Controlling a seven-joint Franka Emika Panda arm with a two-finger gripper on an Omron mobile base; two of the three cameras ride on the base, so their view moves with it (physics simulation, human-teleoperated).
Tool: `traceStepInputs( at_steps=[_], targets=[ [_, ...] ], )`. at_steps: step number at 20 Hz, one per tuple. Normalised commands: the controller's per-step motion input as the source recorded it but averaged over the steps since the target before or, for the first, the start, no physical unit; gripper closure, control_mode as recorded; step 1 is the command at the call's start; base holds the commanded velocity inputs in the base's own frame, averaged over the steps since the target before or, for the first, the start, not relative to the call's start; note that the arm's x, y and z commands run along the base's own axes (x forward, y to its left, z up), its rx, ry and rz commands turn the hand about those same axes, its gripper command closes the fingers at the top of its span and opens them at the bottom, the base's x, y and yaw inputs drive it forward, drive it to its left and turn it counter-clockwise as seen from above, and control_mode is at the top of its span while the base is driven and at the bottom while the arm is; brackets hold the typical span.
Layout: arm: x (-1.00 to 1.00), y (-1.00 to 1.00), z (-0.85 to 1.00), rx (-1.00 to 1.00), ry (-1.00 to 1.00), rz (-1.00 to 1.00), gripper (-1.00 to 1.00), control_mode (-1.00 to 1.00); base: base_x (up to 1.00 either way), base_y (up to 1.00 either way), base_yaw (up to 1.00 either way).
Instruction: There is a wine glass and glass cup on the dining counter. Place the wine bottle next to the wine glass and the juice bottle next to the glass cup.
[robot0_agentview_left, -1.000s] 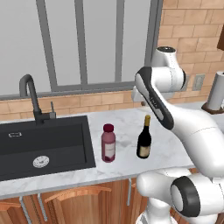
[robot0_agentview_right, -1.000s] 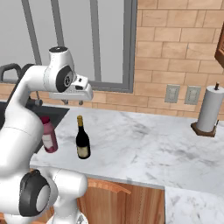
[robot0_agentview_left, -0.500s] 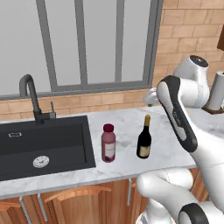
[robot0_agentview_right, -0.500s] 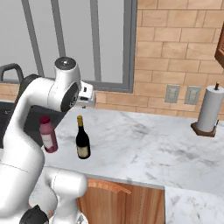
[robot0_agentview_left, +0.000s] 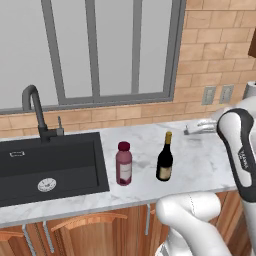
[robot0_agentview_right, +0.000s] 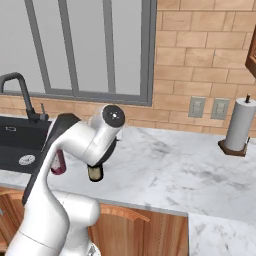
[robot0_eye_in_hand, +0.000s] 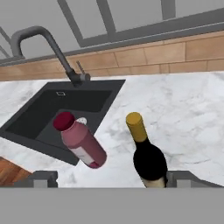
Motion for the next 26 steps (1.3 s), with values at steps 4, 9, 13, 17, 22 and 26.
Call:
traceStepInputs(
  at_steps=[4, 9, 13, 17, 22, 26],
  targets=[
    [-0.10, -0.20, -0.27, 0.08, 0.00, 0.19, -1.00, -1.00, 0.00, 0.00, 0.00],
    [-0.09, -0.11, -0.16, 0.01, -0.14, 0.21, -1.00, -1.00, 0.00, 0.00, 0.00],
    [-0.03, -0.03, -0.33, 0.00, -0.08, 0.17, -1.00, -1.00, 0.00, 0.00, 0.00],
    [0.10, 0.02, -0.40, 0.00, -0.13, 0.15, -1.00, -1.00, 0.00, 0.00, 0.00],
    [0.19, 0.01, -0.37, 0.00, -0.24, 0.20, -1.00, -1.00, 0.00, 0.00, 0.00],
    [0.03, -0.08, -0.27, 0.02, -0.35, 0.21, -1.00, -1.00, 0.00, 0.00, 0.00]
  ],
)
